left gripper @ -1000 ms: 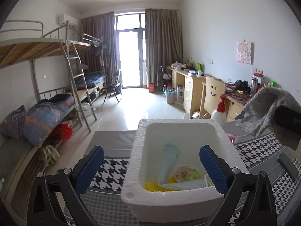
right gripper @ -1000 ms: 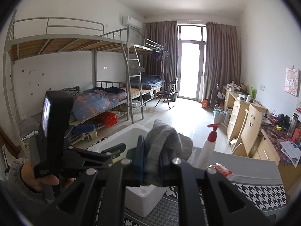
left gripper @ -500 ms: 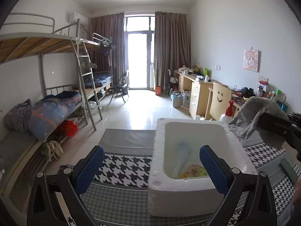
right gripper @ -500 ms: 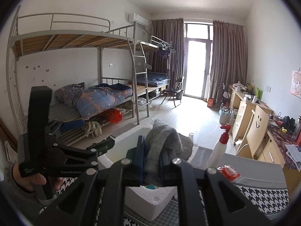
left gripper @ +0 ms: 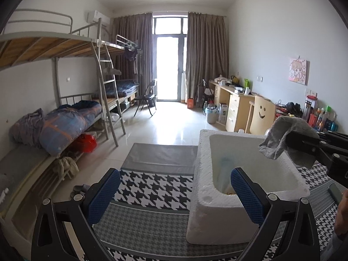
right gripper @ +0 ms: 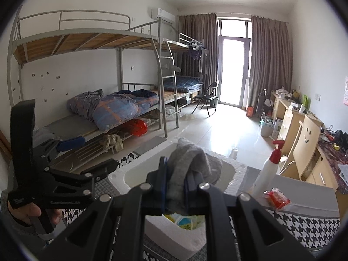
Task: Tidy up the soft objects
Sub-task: 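Lower the grey sock into the foam box and open the right tool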
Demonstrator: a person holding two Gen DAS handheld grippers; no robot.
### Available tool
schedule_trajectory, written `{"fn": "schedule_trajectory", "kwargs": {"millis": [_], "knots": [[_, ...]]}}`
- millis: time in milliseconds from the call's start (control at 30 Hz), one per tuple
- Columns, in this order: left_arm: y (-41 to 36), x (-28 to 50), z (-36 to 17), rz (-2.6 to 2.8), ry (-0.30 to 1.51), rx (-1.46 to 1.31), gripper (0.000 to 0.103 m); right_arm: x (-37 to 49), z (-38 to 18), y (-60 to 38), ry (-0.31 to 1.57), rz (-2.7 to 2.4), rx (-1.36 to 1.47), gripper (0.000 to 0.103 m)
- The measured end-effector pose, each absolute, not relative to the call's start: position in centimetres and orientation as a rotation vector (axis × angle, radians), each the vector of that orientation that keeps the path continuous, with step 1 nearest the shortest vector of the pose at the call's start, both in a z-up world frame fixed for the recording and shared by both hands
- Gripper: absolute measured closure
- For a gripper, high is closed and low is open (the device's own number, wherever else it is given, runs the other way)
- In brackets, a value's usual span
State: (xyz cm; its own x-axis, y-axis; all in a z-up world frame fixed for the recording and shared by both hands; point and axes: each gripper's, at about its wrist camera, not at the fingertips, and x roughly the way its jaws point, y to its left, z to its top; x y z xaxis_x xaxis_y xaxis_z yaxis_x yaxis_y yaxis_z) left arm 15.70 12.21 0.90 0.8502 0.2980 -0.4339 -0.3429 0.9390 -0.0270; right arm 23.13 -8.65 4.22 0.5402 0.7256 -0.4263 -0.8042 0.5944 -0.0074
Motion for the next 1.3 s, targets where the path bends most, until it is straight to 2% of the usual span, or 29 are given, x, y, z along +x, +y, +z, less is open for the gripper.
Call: {"fn": "schedule_trajectory", "kwargs": {"millis": [600, 767, 800, 867, 900, 933, 1300], "knots": [[12.5, 14.2, 0.4, 0.3, 0.412, -0.118, 0.001, 25.4, 2.1, -6.7, 0.527, 0.904, -0.233, 0.087], [12.7, 14.1, 0.3, 0.311, 0.423, -0.134, 0.001, 26.2, 1.1, -6.3, 0.589, 0.879, -0.254, 0.083], [12.8, 14.2, 0.3, 0.312, 0.425, -0.139, 0.001, 26.3, 0.9, -6.3, 0.6, 0.874, -0.262, 0.079], [12.8, 14.2, 0.3, 0.32, 0.426, -0.137, 0.001, 26.4, 0.5, -6.2, 0.621, 0.856, -0.282, 0.056], [12.8, 14.2, 0.2, 0.322, 0.427, -0.133, 0.001, 26.3, 0.4, -6.4, 0.616, 0.851, -0.284, 0.039], [12.7, 14.2, 0.2, 0.321, 0.427, -0.132, 0.001, 26.1, 0.5, -6.5, 0.602, 0.842, -0.284, 0.031], [12.3, 14.2, 0.1, 0.31, 0.439, -0.132, 0.001, 25.1, 1.1, -7.4, 0.578, 0.839, -0.295, 0.03]]}}
